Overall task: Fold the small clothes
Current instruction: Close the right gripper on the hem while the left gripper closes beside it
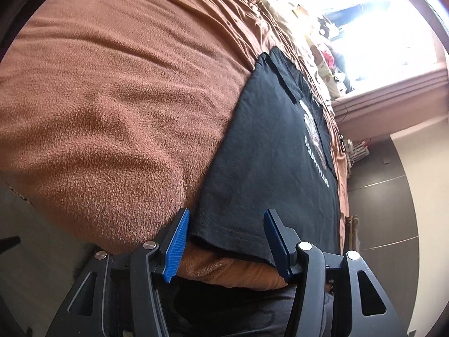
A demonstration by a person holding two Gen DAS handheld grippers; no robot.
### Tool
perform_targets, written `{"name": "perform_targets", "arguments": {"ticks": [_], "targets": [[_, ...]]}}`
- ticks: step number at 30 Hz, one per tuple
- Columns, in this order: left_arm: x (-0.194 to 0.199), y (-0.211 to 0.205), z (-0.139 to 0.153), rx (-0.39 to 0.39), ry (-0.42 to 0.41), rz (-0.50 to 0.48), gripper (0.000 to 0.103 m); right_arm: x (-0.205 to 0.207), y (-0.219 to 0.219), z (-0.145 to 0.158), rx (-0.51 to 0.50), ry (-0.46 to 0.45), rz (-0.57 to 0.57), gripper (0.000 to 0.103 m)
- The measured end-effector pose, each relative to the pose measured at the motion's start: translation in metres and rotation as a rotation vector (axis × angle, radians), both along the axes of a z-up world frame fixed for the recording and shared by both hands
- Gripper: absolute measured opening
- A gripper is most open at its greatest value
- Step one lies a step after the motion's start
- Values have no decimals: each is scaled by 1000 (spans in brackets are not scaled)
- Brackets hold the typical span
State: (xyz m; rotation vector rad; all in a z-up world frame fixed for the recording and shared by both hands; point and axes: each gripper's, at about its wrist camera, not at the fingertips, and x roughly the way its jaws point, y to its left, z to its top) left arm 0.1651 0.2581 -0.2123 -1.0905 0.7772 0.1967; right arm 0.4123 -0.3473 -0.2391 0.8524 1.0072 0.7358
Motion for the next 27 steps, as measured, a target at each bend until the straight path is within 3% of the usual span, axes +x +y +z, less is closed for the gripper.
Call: {"name": "perform_targets", "arguments": {"ticks": [4, 8, 12, 19, 22, 27], "targets": [[-3, -1, -3, -46, -19, 29, 56, 8, 11, 5, -61, -15, -21, 35], [0, -6, -7, -111, -50, 19, 56, 7, 22, 13, -86, -38, -25, 20], [-3, -11, -5, -172, -118, 25, 56, 2, 37, 25, -87, -62, -32, 20], [6, -12, -1, -119, -87, 56, 56, -9, 30, 22, -107, -41, -31, 20], [11, -16, 4, -33, -56, 98, 56, -9, 30, 23, -124, -30, -60, 20], [19, -15, -1, 3, 15, 168, 49, -9, 38, 30, -146, -22, -88, 20]]}}
